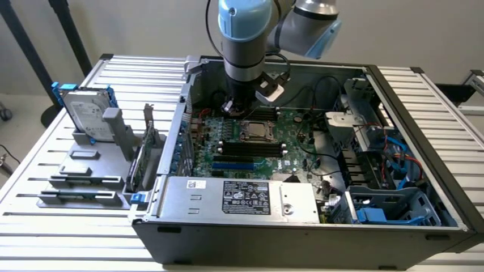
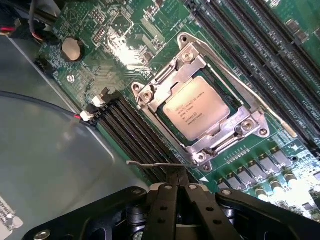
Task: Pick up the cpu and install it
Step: 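Install the first cpu locking lever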
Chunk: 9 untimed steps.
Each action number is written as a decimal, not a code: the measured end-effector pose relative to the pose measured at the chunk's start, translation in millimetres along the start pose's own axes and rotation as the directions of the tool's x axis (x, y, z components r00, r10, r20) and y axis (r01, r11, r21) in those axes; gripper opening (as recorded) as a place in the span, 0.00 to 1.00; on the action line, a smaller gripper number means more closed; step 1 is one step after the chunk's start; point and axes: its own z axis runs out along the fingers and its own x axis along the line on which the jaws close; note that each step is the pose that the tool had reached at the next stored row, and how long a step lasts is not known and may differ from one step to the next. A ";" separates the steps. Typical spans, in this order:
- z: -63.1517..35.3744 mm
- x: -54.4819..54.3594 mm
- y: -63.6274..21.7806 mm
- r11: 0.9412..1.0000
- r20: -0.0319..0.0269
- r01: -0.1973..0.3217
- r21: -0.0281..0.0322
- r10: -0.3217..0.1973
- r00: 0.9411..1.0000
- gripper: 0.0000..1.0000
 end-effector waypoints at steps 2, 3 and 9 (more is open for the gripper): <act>1.0 0.6 -0.6 1.000 0.009 0.001 -0.010 -0.001 1.000 0.11; 1.2 1.0 -1.0 1.000 0.016 0.002 -0.016 -0.002 1.000 0.11; 1.9 2.0 -1.5 0.999 0.035 0.005 -0.033 -0.004 0.999 0.11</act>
